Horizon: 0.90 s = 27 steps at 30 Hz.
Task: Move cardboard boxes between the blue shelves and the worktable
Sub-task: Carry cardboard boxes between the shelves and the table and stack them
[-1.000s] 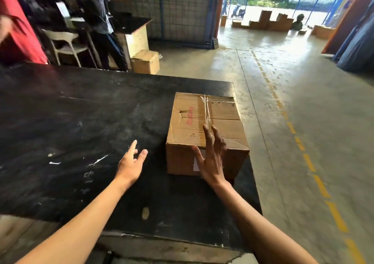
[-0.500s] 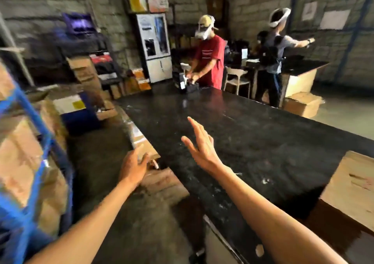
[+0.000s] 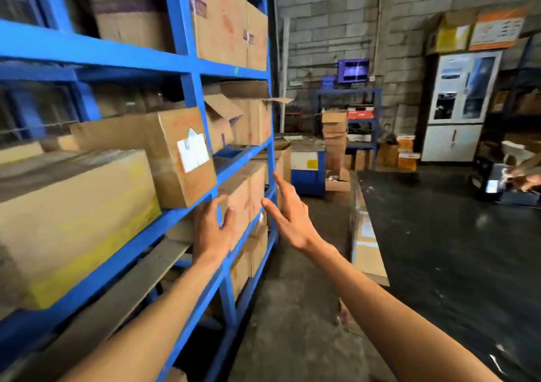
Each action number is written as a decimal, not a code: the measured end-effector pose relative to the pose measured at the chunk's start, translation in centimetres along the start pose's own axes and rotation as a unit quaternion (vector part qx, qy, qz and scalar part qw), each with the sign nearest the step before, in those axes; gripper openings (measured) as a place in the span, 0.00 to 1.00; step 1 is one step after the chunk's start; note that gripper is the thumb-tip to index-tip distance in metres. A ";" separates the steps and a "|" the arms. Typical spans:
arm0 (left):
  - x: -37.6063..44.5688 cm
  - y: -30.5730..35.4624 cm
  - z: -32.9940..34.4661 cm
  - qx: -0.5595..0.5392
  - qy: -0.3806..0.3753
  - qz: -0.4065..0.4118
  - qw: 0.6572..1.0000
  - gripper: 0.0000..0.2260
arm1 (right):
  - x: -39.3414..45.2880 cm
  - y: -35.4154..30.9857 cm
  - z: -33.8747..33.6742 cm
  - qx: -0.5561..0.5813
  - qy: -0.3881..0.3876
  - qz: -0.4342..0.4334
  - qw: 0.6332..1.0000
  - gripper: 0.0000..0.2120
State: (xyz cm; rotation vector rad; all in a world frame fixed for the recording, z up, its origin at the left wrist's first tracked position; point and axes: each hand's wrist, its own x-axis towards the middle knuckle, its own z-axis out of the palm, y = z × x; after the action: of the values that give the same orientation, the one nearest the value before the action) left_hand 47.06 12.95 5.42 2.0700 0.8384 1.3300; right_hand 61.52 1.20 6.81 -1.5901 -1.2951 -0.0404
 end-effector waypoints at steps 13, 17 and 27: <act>-3.8 -3.1 -15.1 0.110 0.260 -0.003 0.959 0.14 | 3.5 -8.2 14.3 0.138 -0.180 -0.111 0.968 0.34; -4.4 -5.4 -20.0 0.103 0.299 0.000 0.949 0.13 | 3.4 -11.1 18.3 0.178 -0.214 -0.122 0.953 0.37; -0.8 -10.6 -26.9 0.050 0.270 -0.077 0.959 0.26 | 6.7 -15.6 26.8 0.196 -0.216 -0.106 0.951 0.39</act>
State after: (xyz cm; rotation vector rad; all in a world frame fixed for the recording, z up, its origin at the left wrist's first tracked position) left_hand 19.67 22.27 7.31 1.6799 1.2870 1.8252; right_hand 38.51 22.92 8.79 -1.1460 -1.6876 0.4299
